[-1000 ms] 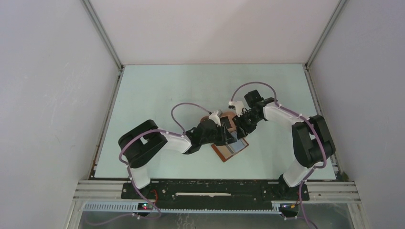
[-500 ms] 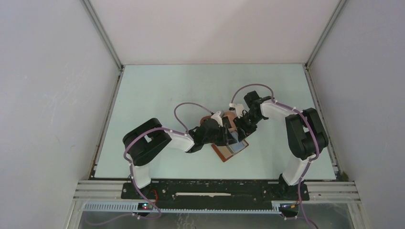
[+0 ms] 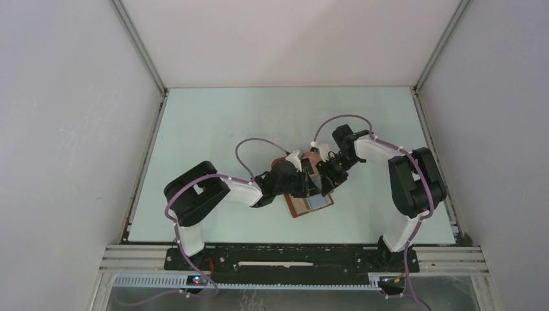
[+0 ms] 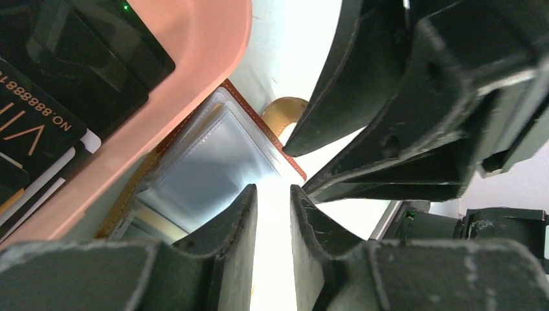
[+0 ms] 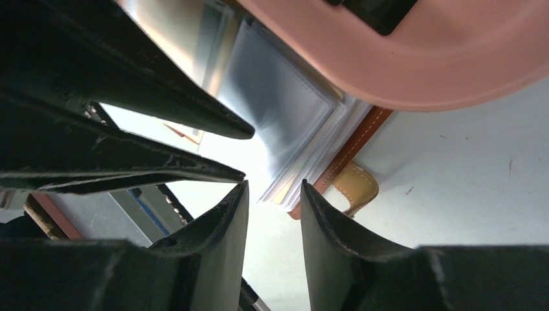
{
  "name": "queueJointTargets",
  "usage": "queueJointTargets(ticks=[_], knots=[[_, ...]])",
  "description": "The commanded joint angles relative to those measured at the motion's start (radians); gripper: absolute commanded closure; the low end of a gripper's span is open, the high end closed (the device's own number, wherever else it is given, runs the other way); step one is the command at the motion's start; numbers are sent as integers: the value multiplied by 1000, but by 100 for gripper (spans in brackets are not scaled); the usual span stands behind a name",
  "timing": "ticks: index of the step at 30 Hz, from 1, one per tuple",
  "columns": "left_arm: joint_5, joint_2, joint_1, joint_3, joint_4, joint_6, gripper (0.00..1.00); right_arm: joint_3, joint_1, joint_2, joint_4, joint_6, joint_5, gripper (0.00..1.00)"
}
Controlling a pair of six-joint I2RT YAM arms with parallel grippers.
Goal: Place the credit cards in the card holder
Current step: Turn over the card slot in the card holder.
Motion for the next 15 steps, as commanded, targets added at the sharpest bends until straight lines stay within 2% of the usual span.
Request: queueJointTargets(ticks=[1,10,15], knots=[[3,-63,-4,-22,18,39,70,35,-36,-110,-15,-31,-55,55],[-14,-203,-4,-66,9,92,68,35,-102,-315,13,-91,-200,53],[-127,-372,-4,-90,-101,195,64,38,-102,-417,104,-94,-283,49]])
